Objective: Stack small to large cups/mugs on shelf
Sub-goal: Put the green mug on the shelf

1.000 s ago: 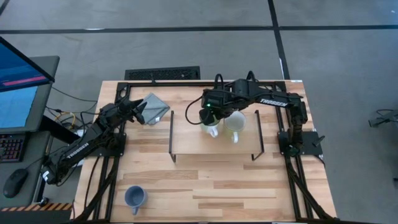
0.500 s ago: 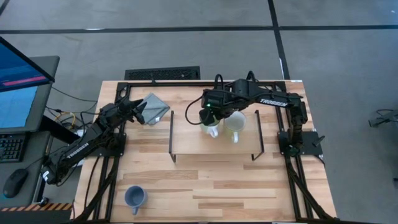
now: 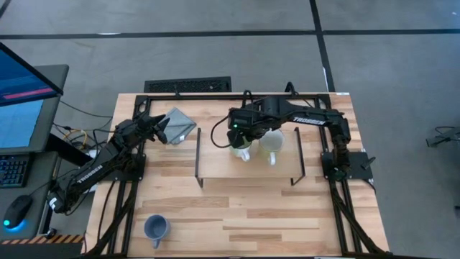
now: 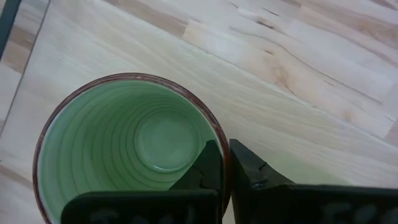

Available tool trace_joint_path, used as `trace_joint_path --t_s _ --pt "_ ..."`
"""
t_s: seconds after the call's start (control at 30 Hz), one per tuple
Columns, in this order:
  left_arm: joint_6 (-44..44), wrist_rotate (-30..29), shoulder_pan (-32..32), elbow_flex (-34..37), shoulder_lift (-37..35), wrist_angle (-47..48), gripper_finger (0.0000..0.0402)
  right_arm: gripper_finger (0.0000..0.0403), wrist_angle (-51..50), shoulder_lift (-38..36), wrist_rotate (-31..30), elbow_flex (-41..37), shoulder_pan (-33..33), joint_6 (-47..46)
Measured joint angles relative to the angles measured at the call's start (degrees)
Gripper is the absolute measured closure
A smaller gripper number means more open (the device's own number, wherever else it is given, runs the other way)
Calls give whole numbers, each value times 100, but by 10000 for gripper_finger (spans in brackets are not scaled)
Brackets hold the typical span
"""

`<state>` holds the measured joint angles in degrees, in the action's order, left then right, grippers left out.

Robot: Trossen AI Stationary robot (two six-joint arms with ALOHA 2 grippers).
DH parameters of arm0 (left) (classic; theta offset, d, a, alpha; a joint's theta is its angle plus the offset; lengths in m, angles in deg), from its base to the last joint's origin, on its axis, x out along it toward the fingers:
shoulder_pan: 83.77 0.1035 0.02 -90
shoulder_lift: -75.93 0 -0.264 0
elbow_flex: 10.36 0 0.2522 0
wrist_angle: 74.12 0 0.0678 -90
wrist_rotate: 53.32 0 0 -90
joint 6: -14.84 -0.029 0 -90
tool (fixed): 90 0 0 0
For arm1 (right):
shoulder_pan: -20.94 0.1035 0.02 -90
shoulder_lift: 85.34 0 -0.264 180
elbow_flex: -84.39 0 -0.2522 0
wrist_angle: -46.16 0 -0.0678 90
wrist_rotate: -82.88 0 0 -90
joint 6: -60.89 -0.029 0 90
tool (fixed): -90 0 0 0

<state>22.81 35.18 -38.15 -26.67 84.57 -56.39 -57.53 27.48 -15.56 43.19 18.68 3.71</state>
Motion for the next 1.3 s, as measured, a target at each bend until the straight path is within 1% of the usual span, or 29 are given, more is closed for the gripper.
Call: trace_joint_path --t_s 0.43,0.67,1.0,1.17,1.3 --pt "1 0 0 0 -1 0 277 382 -9 0 -62 -1 0 -90" --pt "2 0 0 0 -1 0 277 356 -9 -1 -20 -1 0 -85" --pt "1 2 0 0 0 0 277 371 -7 -2 113 -1 0 21" --pt "2 2 0 0 0 0 277 361 -5 -2 256 -1 -2 -49" --pt "2 2 0 0 -1 0 277 358 -3 -2 261 -1 -2 -88"
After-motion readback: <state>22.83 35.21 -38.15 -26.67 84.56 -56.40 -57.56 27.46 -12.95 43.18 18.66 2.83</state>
